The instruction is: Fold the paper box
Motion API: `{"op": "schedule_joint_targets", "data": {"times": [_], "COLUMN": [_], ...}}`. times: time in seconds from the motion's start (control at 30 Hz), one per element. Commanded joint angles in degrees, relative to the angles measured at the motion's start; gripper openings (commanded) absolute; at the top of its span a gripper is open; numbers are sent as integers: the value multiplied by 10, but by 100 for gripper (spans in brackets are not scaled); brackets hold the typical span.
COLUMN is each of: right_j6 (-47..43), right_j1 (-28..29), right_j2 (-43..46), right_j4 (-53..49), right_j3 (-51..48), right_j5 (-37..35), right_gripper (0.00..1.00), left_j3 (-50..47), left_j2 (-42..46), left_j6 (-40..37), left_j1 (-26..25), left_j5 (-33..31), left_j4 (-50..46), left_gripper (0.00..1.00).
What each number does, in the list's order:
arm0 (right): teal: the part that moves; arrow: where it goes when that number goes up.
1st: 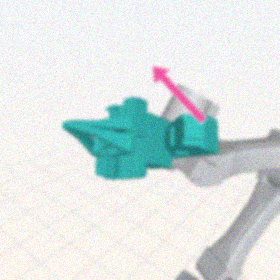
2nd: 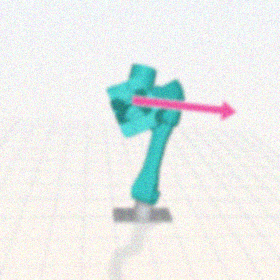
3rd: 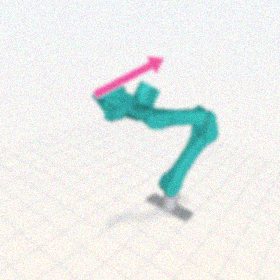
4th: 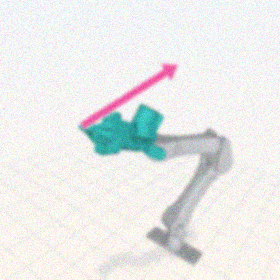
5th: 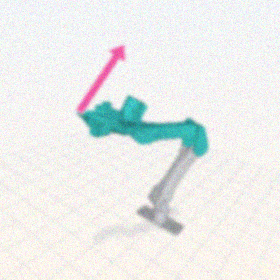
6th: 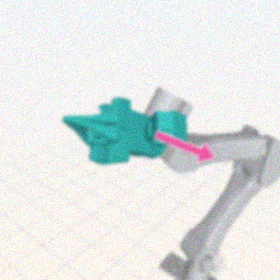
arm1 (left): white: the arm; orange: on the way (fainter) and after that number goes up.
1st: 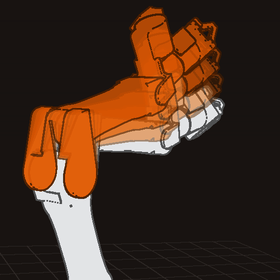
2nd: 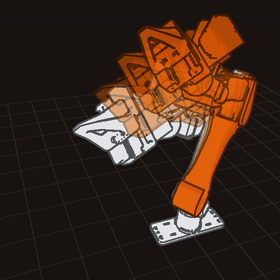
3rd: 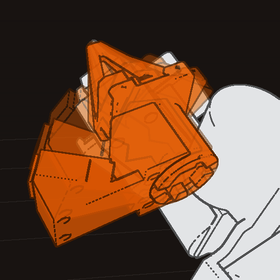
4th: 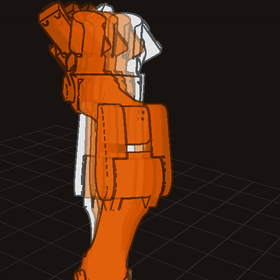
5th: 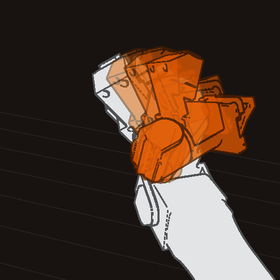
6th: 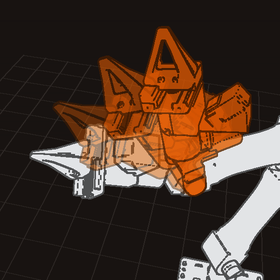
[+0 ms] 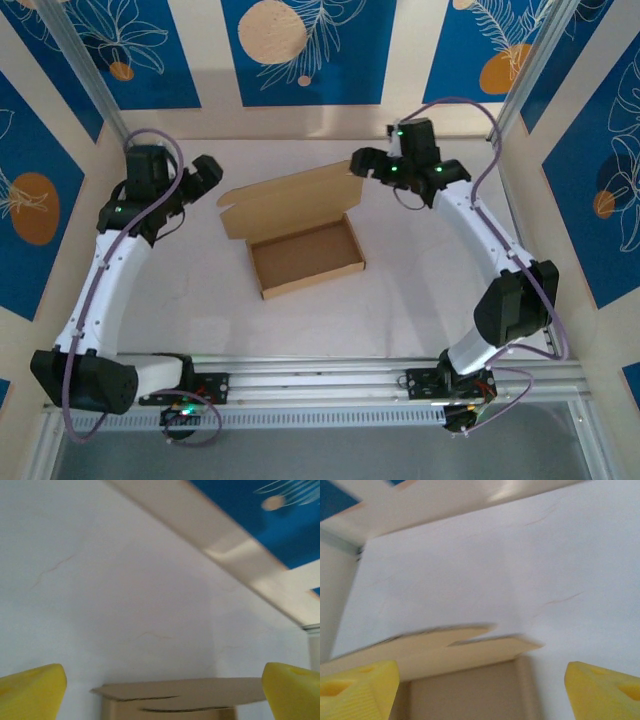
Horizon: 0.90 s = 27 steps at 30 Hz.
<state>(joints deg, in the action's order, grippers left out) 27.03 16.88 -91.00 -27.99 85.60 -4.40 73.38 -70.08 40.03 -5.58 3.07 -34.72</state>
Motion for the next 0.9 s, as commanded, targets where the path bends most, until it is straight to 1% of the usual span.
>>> {"op": "schedule_joint_targets", "data": {"times": [0.0, 0.03, 0.07, 0.1, 0.13, 0.17, 0.2, 0.23, 0.3, 0.4, 0.47, 0.53, 0.63, 0.7, 0.77, 0.87], "right_j6": [-166, -200, -209, -201, -200, -215, -249, -288, -352, -370, -391, -429, -462, -489, -489, -490], "right_j1": [-2, -15, -32, -54, -74, -85, -89, -85, -78, -89, -92, -89, -80, -74, -75, -72], "right_j2": [2, 22, 39, 43, 29, 13, -2, -12, -27, -51, -68, -86, -107, -121, -133, -144], "right_j4": [150, 279, 419, 562, 627, 612, 576, 551, 543, 541, 526, 488, 428, 378, 365, 373], "right_j3": [-96, -177, -255, -325, -343, -327, -305, -293, -289, -269, -249, -223, -187, -164, -154, -147], "right_j5": [12, 41, 84, 137, 208, 259, 295, 311, 311, 350, 383, 418, 440, 448, 448, 420], "right_gripper": [83, 84, 86, 88, 88, 87, 86, 87, 90, 92, 92, 89, 82, 75, 74, 75], "left_j3": [-90, -140, -186, -223, -242, -253, -270, -284, -312, -332, -329, -325, -307, -299, -292, -293], "left_j2": [39, 69, 93, 112, 118, 122, 131, 143, 170, 200, 207, 206, 186, 171, 160, 165], "left_j6": [-66, -100, -133, -158, -175, -194, -215, -223, -224, -262, -280, -280, -278, -270, -270, -278], "left_j1": [13, 13, 12, 11, 12, 12, 12, 9, 8, 6, 2, 3, 4, 4, 4, 5], "left_j5": [46, 75, 100, 99, 78, 58, 47, 33, 15, 13, -10, -34, -20, -3, 5, 15], "left_j4": [67, 140, 202, 250, 254, 252, 258, 264, 287, 303, 288, 289, 293, 300, 300, 308], "left_gripper": [100, 100, 100, 100, 100, 100, 100, 100, 100, 100, 100, 100, 100, 100, 100, 100]}}
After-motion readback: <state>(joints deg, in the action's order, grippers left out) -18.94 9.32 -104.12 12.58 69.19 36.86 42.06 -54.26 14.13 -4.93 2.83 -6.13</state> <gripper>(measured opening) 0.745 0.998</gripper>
